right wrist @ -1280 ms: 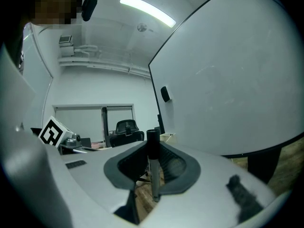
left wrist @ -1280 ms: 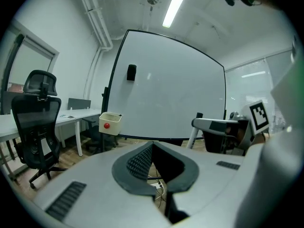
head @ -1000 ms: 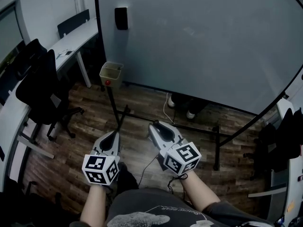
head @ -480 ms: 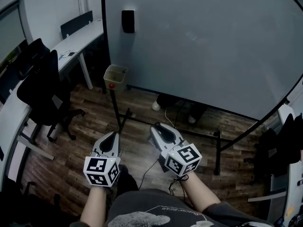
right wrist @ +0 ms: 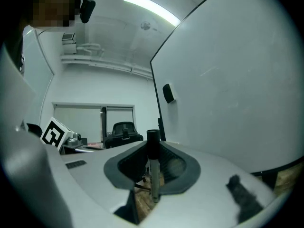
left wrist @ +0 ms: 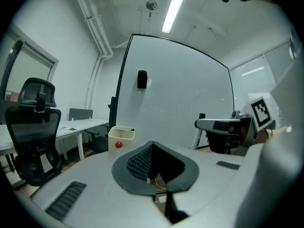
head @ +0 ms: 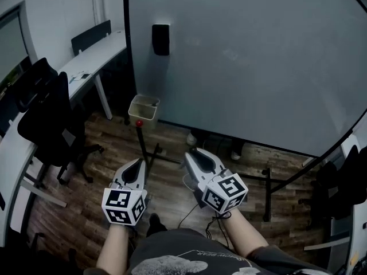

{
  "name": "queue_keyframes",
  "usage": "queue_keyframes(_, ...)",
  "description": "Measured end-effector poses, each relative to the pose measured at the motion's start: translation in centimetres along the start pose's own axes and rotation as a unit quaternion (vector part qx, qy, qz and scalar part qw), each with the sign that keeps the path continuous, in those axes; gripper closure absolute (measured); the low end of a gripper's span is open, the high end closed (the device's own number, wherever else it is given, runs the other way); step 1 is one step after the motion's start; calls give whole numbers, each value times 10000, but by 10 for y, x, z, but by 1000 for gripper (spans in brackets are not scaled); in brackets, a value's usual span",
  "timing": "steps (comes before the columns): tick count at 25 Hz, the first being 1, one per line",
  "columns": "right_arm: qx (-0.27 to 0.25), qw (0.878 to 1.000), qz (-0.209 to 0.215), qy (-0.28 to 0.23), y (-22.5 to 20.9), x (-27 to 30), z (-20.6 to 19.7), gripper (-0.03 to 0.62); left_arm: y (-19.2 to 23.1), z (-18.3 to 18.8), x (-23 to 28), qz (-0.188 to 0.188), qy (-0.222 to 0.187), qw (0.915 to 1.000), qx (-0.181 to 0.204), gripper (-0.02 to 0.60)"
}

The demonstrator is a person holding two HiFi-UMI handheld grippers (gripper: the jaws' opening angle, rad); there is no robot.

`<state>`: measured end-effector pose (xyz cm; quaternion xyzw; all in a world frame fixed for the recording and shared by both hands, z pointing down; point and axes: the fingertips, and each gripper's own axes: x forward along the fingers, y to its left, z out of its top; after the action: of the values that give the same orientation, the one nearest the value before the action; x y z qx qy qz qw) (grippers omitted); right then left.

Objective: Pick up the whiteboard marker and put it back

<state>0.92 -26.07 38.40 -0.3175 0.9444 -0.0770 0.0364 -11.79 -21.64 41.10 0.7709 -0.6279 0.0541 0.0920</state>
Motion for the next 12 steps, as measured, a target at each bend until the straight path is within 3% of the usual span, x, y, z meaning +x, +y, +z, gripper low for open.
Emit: queue_keyframes(12, 22, 9996, -241, -171, -34, 92, 26, 513, 67, 23, 64, -181, 83, 9998, 20, 569)
